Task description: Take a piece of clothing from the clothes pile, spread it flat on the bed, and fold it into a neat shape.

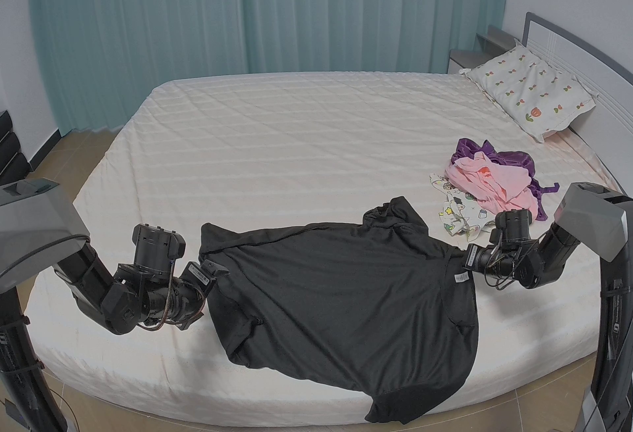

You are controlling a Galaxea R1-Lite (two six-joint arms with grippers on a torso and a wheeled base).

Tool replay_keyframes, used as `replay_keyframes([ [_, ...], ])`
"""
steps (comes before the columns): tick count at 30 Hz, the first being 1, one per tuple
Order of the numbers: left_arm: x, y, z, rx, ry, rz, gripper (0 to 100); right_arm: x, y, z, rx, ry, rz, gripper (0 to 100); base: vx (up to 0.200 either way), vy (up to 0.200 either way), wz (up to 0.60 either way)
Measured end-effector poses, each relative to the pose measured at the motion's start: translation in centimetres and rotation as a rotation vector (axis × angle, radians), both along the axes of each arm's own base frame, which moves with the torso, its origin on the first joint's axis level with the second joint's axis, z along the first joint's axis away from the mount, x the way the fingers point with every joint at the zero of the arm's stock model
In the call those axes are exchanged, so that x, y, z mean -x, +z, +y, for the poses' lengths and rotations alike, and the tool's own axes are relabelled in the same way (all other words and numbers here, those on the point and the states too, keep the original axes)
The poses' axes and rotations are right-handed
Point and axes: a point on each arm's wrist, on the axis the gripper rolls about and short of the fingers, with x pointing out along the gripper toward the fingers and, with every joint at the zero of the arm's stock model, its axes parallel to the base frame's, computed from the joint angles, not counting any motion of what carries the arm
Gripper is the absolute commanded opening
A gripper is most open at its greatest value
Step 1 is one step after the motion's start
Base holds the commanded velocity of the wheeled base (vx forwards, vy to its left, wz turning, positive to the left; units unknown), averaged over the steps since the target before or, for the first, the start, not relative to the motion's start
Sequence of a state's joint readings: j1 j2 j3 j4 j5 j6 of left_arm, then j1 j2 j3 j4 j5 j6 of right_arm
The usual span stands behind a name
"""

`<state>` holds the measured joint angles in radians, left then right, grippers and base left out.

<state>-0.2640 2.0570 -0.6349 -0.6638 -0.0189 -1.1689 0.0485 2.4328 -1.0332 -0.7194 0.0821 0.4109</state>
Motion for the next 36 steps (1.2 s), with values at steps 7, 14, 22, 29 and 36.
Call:
replay_keyframes([
  [7,0.0,-0.2,0.0,-0.003,0.000,0.004,100,-1.5,0.1,-1.3,-0.033,-0.028,-0.138,0,0.000,0.000,0.00],
  [14,-0.1,-0.3,0.0,-0.007,-0.003,0.006,100,-3.9,0.1,-1.8,-0.057,-0.071,-0.224,0,0.000,0.000,0.00],
  [22,-0.1,-0.5,-0.3,-0.010,-0.016,0.011,100,-5.7,-0.6,-2.2,-0.078,-0.133,-0.282,100,0.000,0.000,0.00],
  [29,0.1,-0.6,-0.6,-0.012,-0.028,0.014,100,-4.7,-1.5,-2.3,-0.092,-0.106,-0.227,100,0.000,0.000,0.00],
  [36,0.2,-0.6,-1.9,-0.022,-0.063,0.008,100,-1.7,-0.1,-3.3,-0.117,-0.085,-0.119,100,0.000,0.000,0.00],
])
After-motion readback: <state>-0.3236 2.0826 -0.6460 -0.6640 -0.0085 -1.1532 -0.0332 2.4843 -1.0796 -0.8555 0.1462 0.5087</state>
